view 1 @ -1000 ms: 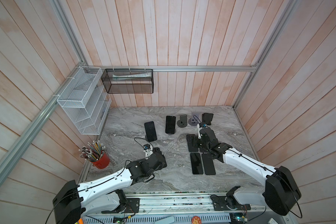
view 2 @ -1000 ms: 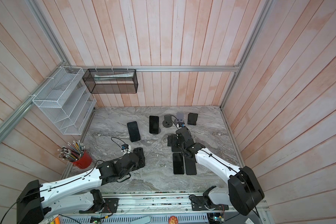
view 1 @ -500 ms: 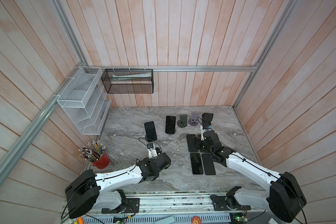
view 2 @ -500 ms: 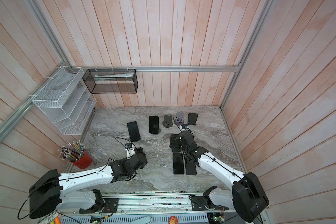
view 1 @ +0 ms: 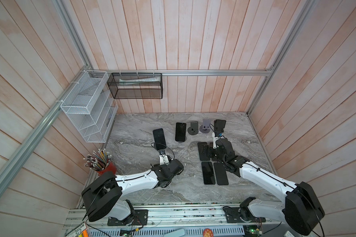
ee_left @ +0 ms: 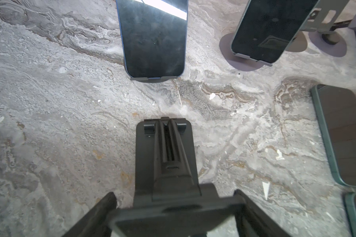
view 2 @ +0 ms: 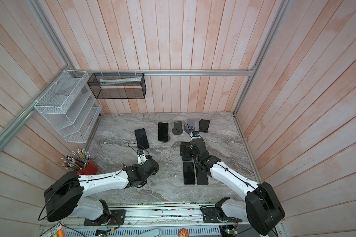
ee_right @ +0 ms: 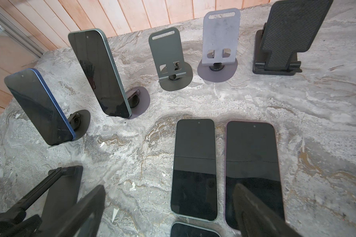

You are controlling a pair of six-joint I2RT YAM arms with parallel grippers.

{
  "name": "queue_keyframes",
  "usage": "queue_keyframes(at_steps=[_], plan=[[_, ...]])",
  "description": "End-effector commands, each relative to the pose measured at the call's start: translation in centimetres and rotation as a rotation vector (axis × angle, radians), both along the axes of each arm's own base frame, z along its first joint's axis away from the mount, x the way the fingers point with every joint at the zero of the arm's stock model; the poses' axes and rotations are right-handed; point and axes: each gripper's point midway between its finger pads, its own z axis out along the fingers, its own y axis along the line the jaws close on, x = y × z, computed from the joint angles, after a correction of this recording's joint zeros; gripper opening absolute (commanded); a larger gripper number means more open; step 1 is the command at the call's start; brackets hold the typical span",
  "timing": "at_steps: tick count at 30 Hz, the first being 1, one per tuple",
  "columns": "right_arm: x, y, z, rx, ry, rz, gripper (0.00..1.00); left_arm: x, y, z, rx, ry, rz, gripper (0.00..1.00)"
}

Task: Remove the phone from the phone stand
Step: Pick up the phone stand from the center of the table, then place the phone stand at the middle-left of the table.

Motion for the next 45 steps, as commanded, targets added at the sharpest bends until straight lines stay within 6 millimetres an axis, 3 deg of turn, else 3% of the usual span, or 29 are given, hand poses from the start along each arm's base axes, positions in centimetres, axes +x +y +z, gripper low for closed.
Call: queue_keyframes(at_steps=[1,10,18,25,31,38,45], plan=[[0.0,0.1,-0.3,0.006,-0.008,0.014,0.98,1.0,0.3,0.1,0.019,-0.009,-0.001,0.84],[0.2,0.5,-0.2,0.016,-0.01,0.03,0.97,0.7,1.3,0.2,0.023,-0.017,-0.005,0.59],[0.3,0.7,0.1,0.017,-0.012,0.04,0.96,-0.4,3.2,2.1,0.009,-0.049,0.011,0.56],[0.8,1.2,1.6,0.042,-0.051,0.056,0.96,0.1,7.5,2.7,-0.032,-0.04,0.11,0.56],[1.3,2.2,2.4,0.053,-0.051,0.085,0.95,0.8,11.3,5.0,-0.087,-0.091,0.194,0.56],[0.9,2.2,1.9,0.086,-0.039,0.083,0.93,3.0,15.5,6.8,-0.136,-0.131,0.279,0.56],[0.1,1.2,2.2,0.088,-0.055,0.058,0.93,7.6,18.4,6.4,-0.182,-0.153,0.357,0.56]])
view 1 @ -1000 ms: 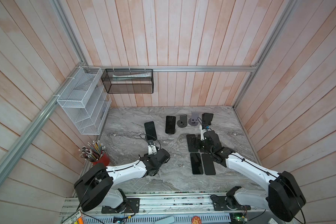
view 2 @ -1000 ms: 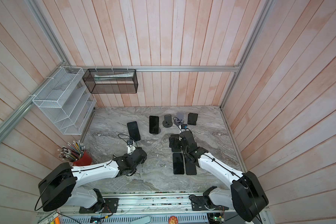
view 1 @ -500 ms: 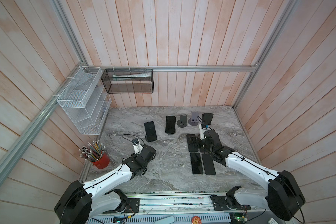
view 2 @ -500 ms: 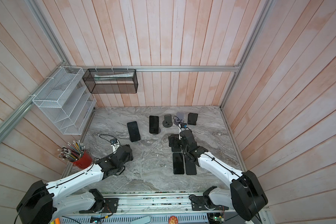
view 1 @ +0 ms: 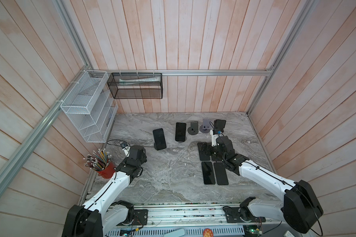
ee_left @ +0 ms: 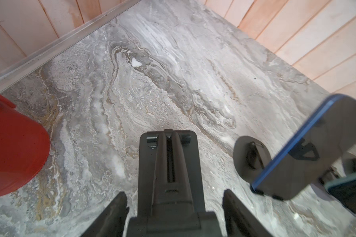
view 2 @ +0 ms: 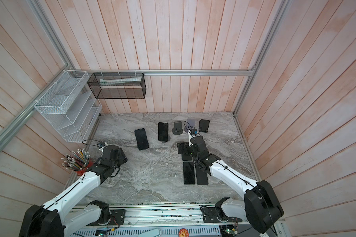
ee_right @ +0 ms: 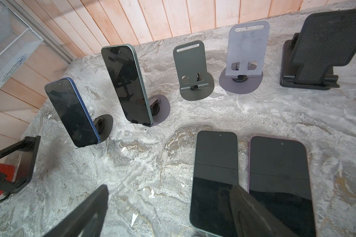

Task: Remove the phone from the phone stand
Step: Place the phone stand at the middle-left of the table.

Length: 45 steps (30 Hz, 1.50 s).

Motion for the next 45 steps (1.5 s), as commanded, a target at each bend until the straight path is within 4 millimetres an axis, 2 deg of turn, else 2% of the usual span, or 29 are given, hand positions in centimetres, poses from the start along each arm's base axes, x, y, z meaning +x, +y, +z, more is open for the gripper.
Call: queue_keyframes(at_steps=[1,6,10,14,22,25,27,30,33,39,42,45], plan=[[-0.3,-0.7,0.5,0.019,-0.02,-0.023,0.93,4.0,-0.1,2.2,-0.05,-0.105,-0.019,0.56],[-0.7,-0.9,0.1,0.017,-0.01,-0.024,0.93,7.8,0.4,2.1,0.016,-0.083,0.003,0.56],[-0.9,-1.1,0.2,0.015,-0.009,-0.025,0.93,9.9,0.7,1.4,0.051,-0.049,0.004,0.55],[-1.1,-1.5,0.6,0.015,-0.017,-0.035,0.94,10.5,1.3,-0.1,0.014,-0.011,0.009,0.56],[-0.9,-1.4,0.8,0.013,-0.017,-0.035,0.94,10.9,1.0,-2.4,-0.007,0.045,-0.005,0.58],[-1.0,-1.4,0.7,0.014,-0.012,-0.031,0.94,10.9,0.8,-3.0,-0.012,0.068,-0.014,0.64],[-1.1,-1.4,0.6,0.014,-0.008,-0.031,0.94,10.7,0.7,-3.1,-0.02,0.079,-0.018,0.73],[-1.2,-1.4,0.6,0.018,-0.002,-0.032,0.94,10.2,0.2,-2.2,-0.034,0.071,-0.038,0.88],[-1.2,-1.5,0.9,0.022,-0.001,-0.034,0.94,9.4,-0.5,-0.1,-0.043,0.028,-0.063,1.0],[-1.3,-1.5,1.4,0.015,0.002,-0.037,0.94,6.5,-0.8,4.6,-0.071,-0.079,-0.089,1.0],[-1.4,-1.8,0.9,0.002,0.013,-0.048,0.94,4.5,-1.5,5.7,-0.125,-0.111,-0.125,1.0],[-1.8,-2.2,-0.6,-0.034,0.055,-0.055,0.94,2.4,-2.8,6.5,-0.19,-0.145,-0.186,1.0]])
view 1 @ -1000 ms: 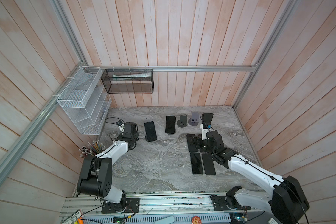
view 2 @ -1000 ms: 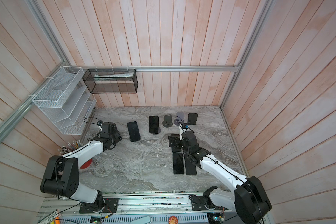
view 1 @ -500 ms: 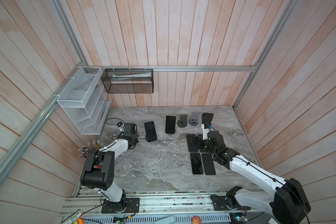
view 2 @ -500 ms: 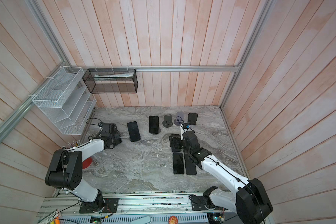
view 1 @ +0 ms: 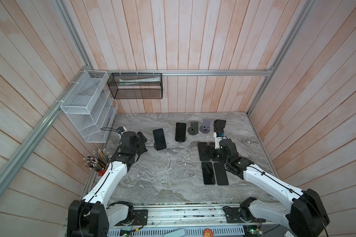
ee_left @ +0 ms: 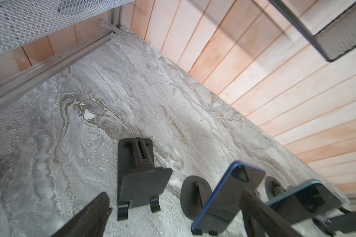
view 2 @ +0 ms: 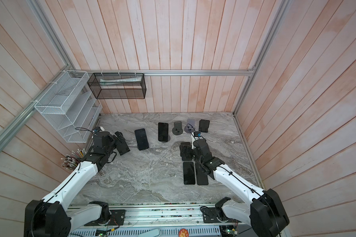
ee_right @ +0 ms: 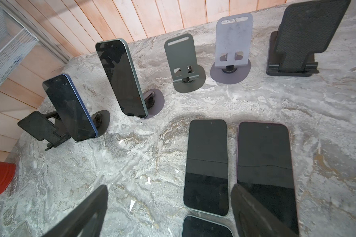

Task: Remove the phone from the phone stand
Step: Place the phone stand at the middle-left of the table, then remove the phone from the phone stand.

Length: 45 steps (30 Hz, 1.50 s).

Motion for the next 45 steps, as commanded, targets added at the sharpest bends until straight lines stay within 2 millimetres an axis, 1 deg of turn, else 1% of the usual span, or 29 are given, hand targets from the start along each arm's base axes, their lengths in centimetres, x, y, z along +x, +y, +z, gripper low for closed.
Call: queue_keyframes(at_steps=[1,4,8,11,14,18,23,27,29,31,34,35,37,39,42,45], plan=[[-0.4,-0.6,-0.6,-0.031,0.034,-0.015,0.94,-2.8,-1.9,-1.6,-0.069,0.049,-0.099,1.0],[-0.7,-0.9,-1.1,-0.025,0.053,-0.029,0.93,-4.6,-3.4,-1.9,-0.116,0.036,-0.174,1.0],[-0.4,-1.1,-0.7,-0.018,0.063,-0.059,0.93,-6.3,-5.4,-3.3,-0.187,0.061,-0.271,1.0],[-0.3,-0.6,-0.4,-0.006,0.085,-0.052,0.91,-7.3,-6.8,-3.3,-0.224,0.065,-0.341,1.0],[-0.4,-0.5,-0.3,0.005,0.102,-0.062,0.9,-7.8,-7.7,-3.0,-0.246,0.052,-0.391,1.0],[-0.6,-1.0,-0.1,-0.001,0.11,-0.087,0.89,-8.0,-8.5,-3.2,-0.264,0.047,-0.436,1.0],[-1.0,-1.1,0.7,0.021,0.092,-0.1,0.89,-7.9,-9.6,-3.2,-0.305,0.053,-0.49,1.0],[-0.6,-1.2,1.6,0.003,0.087,-0.134,0.89,-8.0,-10.4,-2.3,-0.336,0.039,-0.523,1.0],[0.0,-1.1,2.7,-0.018,0.07,-0.155,0.91,-8.2,-10.4,-1.7,-0.334,0.016,-0.532,1.0],[0.6,-0.7,3.8,-0.025,0.043,-0.168,0.94,-8.2,-10.1,-1.2,-0.306,0.0,-0.524,1.0],[1.9,0.7,5.4,-0.005,0.001,-0.161,0.96,-8.3,-9.1,-0.4,-0.264,-0.021,-0.487,1.0],[2.4,1.2,5.8,0.002,-0.011,-0.158,0.97,-8.3,-9.0,-0.1,-0.261,-0.035,-0.48,1.0],[3.6,2.5,6.3,0.004,-0.025,-0.143,0.97,-8.3,-9.2,0.1,-0.277,-0.046,-0.486,1.0],[5.1,4.1,6.4,-0.008,-0.03,-0.115,0.97,-8.4,-9.6,-0.1,-0.302,-0.048,-0.501,1.0],[7.9,6.5,5.6,-0.054,-0.012,-0.084,0.98,-8.7,-10.3,-1.0,-0.353,-0.033,-0.524,1.0],[11.0,8.2,4.8,-0.094,-0.007,-0.108,0.98,-9.0,-10.4,-1.3,-0.37,-0.031,-0.525,1.0]])
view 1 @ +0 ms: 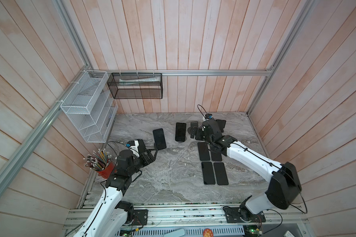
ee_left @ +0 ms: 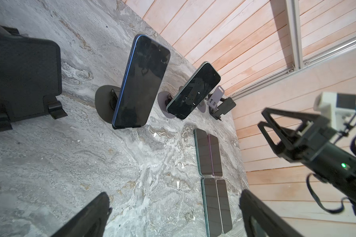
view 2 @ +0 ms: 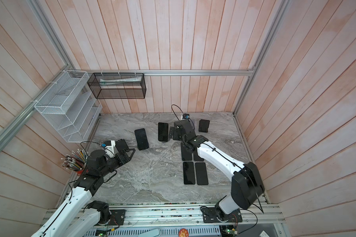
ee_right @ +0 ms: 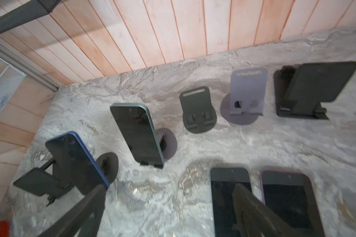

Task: Remove the phone from the phone stand

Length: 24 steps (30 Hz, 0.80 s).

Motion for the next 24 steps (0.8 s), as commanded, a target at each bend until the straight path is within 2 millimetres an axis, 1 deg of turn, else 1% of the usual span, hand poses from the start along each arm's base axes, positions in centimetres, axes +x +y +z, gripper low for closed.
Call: queue_keyframes(at_steps=[1,4,6,10,14,16,20,23,24], plan=[[2.7,1.4,-0.6,-0.058,-0.01,-0.018,0.98,-0.2,-0.4,0.2,-0.027,-0.013,-0.011,1.0],[5.2,2.3,-0.8,-0.084,-0.021,-0.056,0.98,-0.1,0.2,1.6,0.021,-0.039,0.008,1.0],[6.4,2.7,-0.9,-0.097,-0.027,-0.081,0.98,0.0,0.5,2.4,0.041,-0.052,0.017,1.0],[8.0,3.9,-0.8,-0.08,-0.032,-0.092,0.98,0.0,0.2,2.6,0.034,-0.052,0.001,1.0],[8.8,5.0,-1.0,-0.065,-0.027,-0.07,0.98,-0.1,0.1,2.6,0.024,-0.055,0.0,1.0],[9.0,5.9,-1.0,-0.068,-0.026,-0.038,0.98,-0.1,0.1,2.9,0.01,-0.066,0.005,1.0],[9.3,7.4,-1.0,-0.097,-0.025,0.002,0.98,-0.5,-0.1,3.4,-0.024,-0.072,-0.001,1.0],[9.2,8.4,-0.7,-0.144,-0.063,0.003,0.98,-0.8,0.1,3.4,-0.028,-0.072,0.01,1.0],[9.3,8.4,-0.5,-0.158,-0.075,-0.016,0.98,-0.9,0.2,3.4,-0.025,-0.069,0.015,1.0]])
